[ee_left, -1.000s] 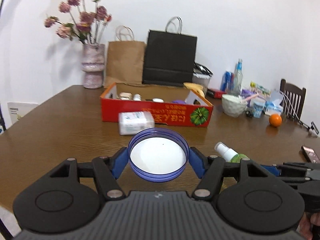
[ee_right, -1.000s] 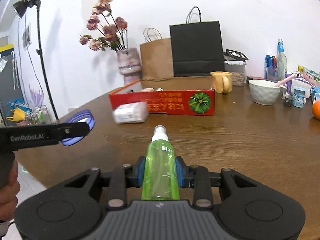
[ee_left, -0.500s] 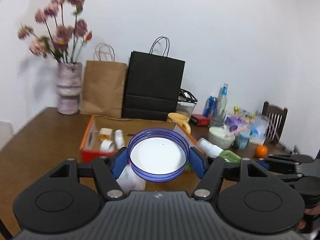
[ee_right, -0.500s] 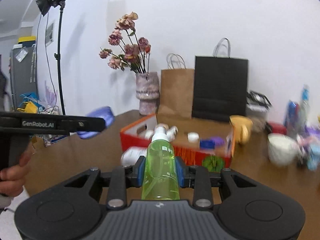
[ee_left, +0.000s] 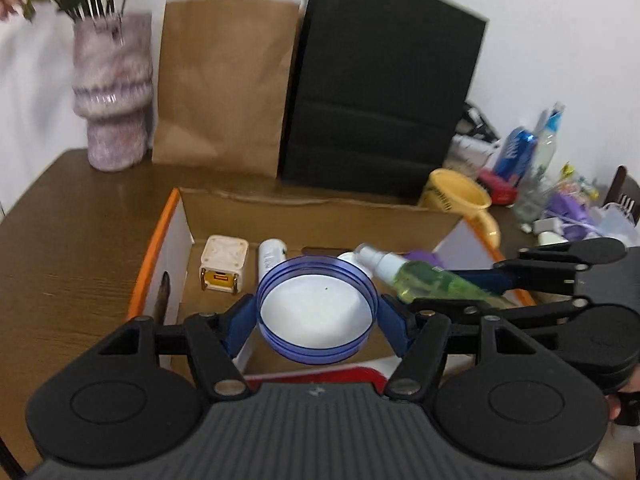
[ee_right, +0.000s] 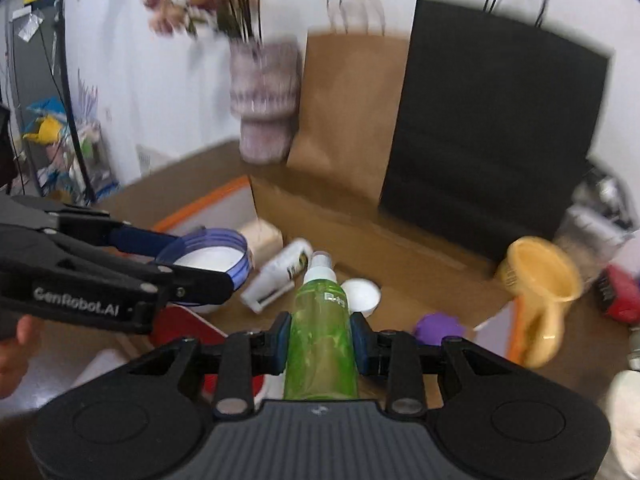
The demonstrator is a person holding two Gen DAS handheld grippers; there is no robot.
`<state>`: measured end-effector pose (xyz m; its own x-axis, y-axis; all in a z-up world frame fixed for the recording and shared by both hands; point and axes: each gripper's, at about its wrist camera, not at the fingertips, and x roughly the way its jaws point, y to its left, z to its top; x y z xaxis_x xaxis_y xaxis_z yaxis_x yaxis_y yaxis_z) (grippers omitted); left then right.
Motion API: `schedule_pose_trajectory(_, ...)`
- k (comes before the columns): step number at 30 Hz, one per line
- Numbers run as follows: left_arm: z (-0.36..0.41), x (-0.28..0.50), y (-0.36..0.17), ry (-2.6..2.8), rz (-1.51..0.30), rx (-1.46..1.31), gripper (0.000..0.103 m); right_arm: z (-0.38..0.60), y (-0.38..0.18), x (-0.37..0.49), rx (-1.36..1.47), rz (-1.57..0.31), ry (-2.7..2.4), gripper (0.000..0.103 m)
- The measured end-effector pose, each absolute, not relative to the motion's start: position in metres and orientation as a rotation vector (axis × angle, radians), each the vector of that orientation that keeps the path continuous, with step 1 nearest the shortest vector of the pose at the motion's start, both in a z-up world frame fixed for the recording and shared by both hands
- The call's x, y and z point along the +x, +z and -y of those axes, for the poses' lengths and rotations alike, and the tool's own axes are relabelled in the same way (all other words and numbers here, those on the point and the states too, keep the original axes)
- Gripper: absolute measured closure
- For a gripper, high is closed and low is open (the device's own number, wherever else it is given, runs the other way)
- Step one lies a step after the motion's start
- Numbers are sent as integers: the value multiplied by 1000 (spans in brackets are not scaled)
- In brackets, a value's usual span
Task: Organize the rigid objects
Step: 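Carry the lid and spray bottle into the box and open both tools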
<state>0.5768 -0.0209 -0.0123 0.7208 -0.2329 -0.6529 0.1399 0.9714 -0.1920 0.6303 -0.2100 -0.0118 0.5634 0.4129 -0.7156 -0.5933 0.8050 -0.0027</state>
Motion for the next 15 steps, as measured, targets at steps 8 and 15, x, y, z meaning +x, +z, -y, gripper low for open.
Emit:
schedule_pose_trajectory(8,29,621,-38,-205,-789,-126,35,185,-52,665,-310,-852,646,71)
schedule_pose_trajectory(15,24,626,-41,-212,-804,-151,22,204,-42,662,-330,-793,506,34)
